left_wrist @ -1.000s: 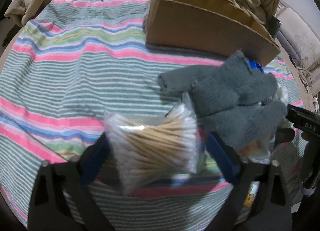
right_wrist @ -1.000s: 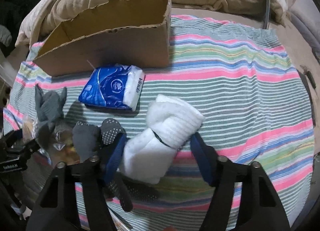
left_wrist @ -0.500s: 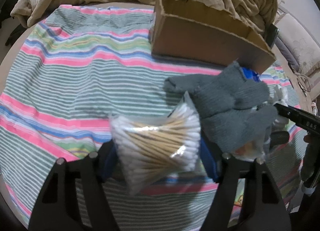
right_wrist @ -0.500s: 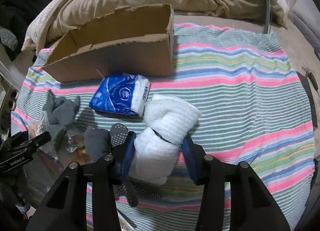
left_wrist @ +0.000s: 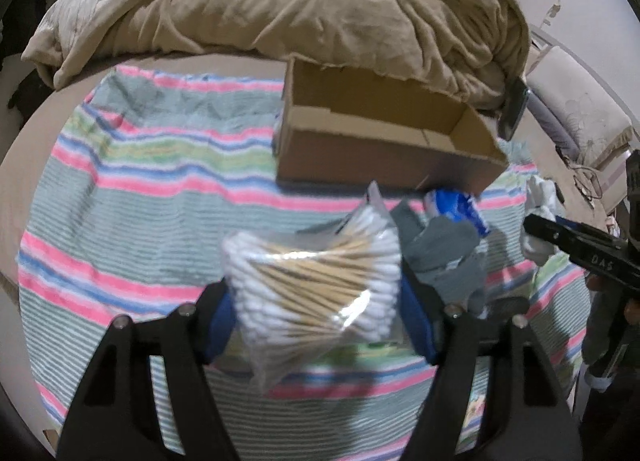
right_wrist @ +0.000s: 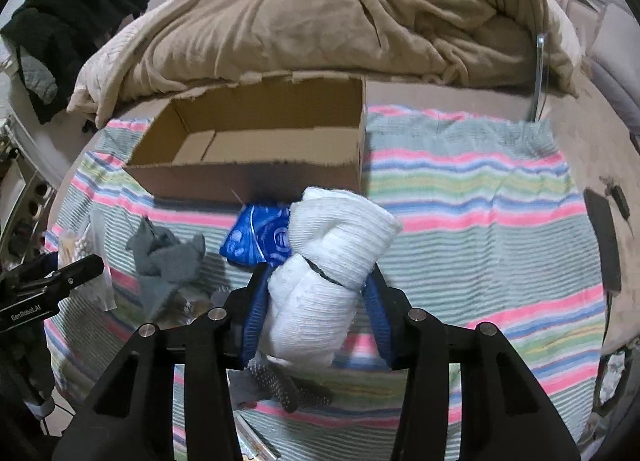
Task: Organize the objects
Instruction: 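Carry both items into the cardboard box and open both tools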
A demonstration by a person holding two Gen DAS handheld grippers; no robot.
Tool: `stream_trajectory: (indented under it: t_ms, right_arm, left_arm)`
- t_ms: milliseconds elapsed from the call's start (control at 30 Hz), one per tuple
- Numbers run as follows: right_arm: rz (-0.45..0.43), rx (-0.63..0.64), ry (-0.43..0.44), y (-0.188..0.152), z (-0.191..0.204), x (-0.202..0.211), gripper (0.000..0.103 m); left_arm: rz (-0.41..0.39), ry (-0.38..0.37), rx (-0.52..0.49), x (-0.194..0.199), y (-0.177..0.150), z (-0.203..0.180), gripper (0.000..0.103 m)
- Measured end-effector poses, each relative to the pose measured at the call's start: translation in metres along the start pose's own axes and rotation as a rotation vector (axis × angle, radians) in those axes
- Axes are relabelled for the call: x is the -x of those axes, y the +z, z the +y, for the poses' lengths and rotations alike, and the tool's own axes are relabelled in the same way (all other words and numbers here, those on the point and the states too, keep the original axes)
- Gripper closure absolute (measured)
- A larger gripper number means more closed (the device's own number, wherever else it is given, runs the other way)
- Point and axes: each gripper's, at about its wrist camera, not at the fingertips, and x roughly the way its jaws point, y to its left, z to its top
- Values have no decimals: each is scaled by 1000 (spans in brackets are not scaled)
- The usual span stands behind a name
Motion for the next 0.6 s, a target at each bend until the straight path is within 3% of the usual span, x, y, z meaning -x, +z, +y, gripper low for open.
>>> stream_trajectory:
  t_ms: [600]
  right_arm:
    - [-120, 86, 58, 58, -2, 2, 55]
  left_arm:
    - [-76, -64, -69, -5, 61, -49, 31]
